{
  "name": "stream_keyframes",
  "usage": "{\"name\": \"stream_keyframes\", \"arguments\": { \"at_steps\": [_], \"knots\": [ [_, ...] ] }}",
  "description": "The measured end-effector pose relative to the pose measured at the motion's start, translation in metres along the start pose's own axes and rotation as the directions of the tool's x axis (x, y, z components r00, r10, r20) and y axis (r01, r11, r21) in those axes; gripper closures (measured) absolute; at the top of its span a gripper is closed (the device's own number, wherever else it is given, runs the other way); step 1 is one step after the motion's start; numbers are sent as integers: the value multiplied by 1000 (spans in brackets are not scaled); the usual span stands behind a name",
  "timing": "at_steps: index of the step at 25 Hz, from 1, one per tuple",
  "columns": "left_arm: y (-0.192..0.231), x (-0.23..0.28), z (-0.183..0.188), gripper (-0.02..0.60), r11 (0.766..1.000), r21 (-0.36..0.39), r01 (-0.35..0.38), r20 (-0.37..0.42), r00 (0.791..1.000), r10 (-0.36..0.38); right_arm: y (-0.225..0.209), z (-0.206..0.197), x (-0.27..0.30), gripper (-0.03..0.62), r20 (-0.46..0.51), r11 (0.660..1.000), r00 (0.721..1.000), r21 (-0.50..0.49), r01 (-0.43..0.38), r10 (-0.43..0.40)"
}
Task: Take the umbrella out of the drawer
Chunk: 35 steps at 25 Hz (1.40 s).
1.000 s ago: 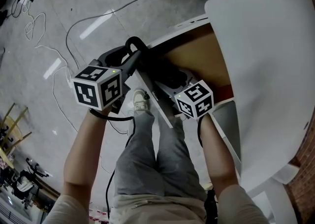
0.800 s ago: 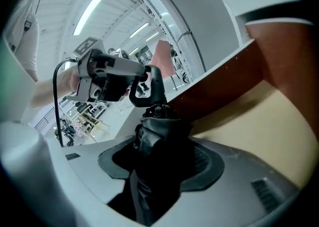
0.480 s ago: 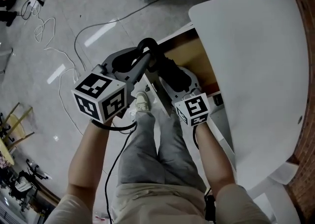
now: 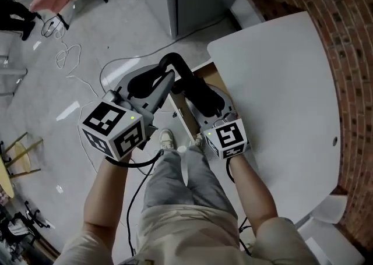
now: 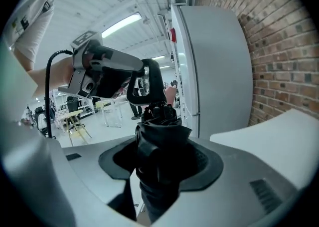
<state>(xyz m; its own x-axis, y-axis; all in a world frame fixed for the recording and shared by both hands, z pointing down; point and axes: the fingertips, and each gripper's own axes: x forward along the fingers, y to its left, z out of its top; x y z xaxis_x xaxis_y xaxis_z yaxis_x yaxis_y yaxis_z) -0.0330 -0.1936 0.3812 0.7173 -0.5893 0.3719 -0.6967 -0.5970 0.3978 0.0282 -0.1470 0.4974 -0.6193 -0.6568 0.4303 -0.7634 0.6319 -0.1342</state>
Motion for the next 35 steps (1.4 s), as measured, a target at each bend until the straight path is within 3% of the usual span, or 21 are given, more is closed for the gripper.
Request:
{"name": "stream_keyframes", "arguments": {
  "at_steps": [10,20,30,35],
  "knots": [
    [-80,-96,129,497,992,124,3,175,984,-25,38,149,-71,361,145,991,989,-125,52,-33],
    [-157,-177,231,500,966,260,17,352,930,-111,72,270,-135,361,301,976,953,-203,79,-15],
    [-201,-242,272,500,937,350,-9,489,854,-174,109,333,-175,359,367,949,930,-302,96,23],
    [-209,-257,268,500,932,361,-9,514,836,-191,121,338,-183,359,386,943,921,-322,83,51]
  ]
}}
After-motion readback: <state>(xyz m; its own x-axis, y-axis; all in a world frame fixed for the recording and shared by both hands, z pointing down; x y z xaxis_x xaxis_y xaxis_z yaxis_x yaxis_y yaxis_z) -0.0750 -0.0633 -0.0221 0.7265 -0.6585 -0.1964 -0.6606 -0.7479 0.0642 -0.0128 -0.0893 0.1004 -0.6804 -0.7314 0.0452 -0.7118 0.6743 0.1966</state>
